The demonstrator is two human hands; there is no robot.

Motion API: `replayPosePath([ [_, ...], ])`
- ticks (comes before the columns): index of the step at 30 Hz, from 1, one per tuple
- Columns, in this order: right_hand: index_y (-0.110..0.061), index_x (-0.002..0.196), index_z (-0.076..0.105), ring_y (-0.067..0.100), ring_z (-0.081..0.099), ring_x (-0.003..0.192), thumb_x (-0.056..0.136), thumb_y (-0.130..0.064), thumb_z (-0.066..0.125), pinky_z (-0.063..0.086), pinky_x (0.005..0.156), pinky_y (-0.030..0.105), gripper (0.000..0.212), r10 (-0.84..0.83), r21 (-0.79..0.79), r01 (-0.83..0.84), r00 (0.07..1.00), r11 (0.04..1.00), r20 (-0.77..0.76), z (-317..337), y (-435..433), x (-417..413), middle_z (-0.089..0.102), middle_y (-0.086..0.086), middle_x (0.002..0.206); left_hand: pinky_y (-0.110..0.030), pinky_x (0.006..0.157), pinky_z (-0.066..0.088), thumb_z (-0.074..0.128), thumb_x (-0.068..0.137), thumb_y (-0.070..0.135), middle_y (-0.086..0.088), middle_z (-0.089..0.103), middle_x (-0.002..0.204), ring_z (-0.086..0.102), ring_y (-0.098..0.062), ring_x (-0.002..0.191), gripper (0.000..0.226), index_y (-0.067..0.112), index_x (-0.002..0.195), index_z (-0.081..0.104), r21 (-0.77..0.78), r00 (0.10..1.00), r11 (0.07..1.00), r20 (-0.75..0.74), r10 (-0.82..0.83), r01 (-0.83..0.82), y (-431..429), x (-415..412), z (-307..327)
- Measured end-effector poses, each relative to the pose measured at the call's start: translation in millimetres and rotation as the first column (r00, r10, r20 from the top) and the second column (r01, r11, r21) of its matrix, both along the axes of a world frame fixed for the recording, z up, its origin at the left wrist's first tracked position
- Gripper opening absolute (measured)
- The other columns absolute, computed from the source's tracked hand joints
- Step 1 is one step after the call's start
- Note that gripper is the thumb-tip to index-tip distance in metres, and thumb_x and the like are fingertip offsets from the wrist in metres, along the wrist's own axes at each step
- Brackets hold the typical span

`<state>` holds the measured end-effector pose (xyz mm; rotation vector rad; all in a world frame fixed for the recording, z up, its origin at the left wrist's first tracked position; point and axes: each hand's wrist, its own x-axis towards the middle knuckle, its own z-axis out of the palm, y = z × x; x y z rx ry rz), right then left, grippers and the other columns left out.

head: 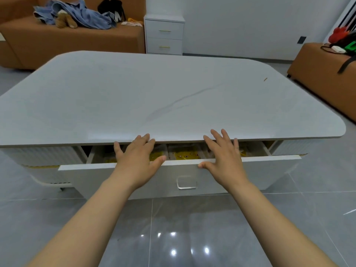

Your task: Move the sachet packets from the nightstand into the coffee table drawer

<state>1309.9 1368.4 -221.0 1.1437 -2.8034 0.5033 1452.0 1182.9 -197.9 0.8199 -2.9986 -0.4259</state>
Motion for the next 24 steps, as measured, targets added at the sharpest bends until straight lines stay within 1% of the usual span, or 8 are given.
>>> replayPosePath([
  [3,-0.025,0.147,0.032,0.019,0.003,0.149,0.088,-0.039,0.063,-0.002,0.120,0.048,0.069,0.001,0.021,0.000,1.000,1.000,-0.009,-1.7,-13.9,-11.1,0.020,-0.004,0.159,-0.059,0.114,-0.009,0.031,0.095,0.057,0.007,0.008,0.160,0.000,-0.012,0.148,0.064,0.026,0.150,0.020,0.011,1.000,1.000,0.003,0.002,-0.002,0.3,0.7,0.1],
  [6,-0.024,0.141,0.042,0.020,0.016,0.147,0.088,-0.036,0.064,0.001,0.119,0.048,0.059,-0.018,-0.021,0.018,1.000,1.000,0.025,-3.8,-25.8,-23.9,0.030,-0.005,0.154,-0.058,0.115,-0.009,0.032,0.095,0.056,0.007,0.007,0.160,0.000,-0.011,0.148,0.063,0.026,0.150,0.021,0.023,1.000,1.000,-0.005,0.006,-0.006,1.0,0.3,-0.4],
  [10,-0.019,0.124,0.060,0.023,0.044,0.130,0.080,-0.034,0.073,0.022,0.114,0.050,0.048,-0.045,-0.136,0.033,0.996,0.990,-0.083,-13.5,-33.1,-36.5,0.053,0.001,0.136,-0.056,0.116,-0.009,0.034,0.094,0.056,0.008,0.007,0.160,0.000,-0.011,0.148,0.064,0.026,0.149,0.022,0.037,1.000,0.999,-0.014,0.016,-0.015,0.0,-2.2,-0.8],
  [14,-0.018,0.105,0.068,0.028,0.058,0.111,0.070,-0.029,0.082,0.037,0.103,0.054,0.039,-0.111,-0.222,0.070,0.978,0.973,-0.179,-24.3,-40.2,-37.5,0.065,0.003,0.116,-0.055,0.115,-0.010,0.034,0.094,0.056,0.008,0.007,0.160,0.000,-0.011,0.148,0.065,0.026,0.149,0.022,0.042,0.999,0.999,-0.028,0.017,-0.015,-0.4,-2.1,-1.8],
  [17,-0.018,0.098,0.067,0.029,0.061,0.103,0.067,-0.027,0.085,0.041,0.098,0.055,0.038,-0.141,-0.232,0.091,0.968,0.968,-0.209,-28.2,-45.1,-35.8,0.066,0.003,0.109,-0.055,0.115,-0.011,0.035,0.094,0.056,0.008,0.007,0.160,0.000,-0.011,0.148,0.064,0.025,0.149,0.022,0.044,0.999,0.999,-0.031,0.016,-0.014,-0.5,-1.5,-1.6],
  [22,-0.018,0.099,0.066,0.030,0.061,0.102,0.066,-0.027,0.085,0.041,0.098,0.053,0.040,-0.140,-0.216,0.079,0.949,0.973,-0.282,-33.8,-46.6,-38.5,0.066,0.003,0.108,-0.055,0.116,-0.010,0.034,0.094,0.056,0.007,0.006,0.160,0.000,-0.012,0.148,0.065,0.024,0.149,0.022,0.045,0.999,0.999,-0.031,0.017,-0.016,0.3,-3.4,-1.1],
  [24,-0.018,0.100,0.066,0.030,0.062,0.102,0.066,-0.027,0.085,0.040,0.098,0.053,0.040,-0.149,-0.209,0.091,0.947,0.974,-0.284,-34.5,-45.7,-36.8,0.066,0.003,0.109,-0.055,0.116,-0.009,0.035,0.094,0.056,0.007,0.006,0.160,-0.001,-0.012,0.148,0.066,0.024,0.150,0.021,0.048,0.999,0.999,-0.037,0.018,-0.016,0.7,-2.5,-1.5],
])
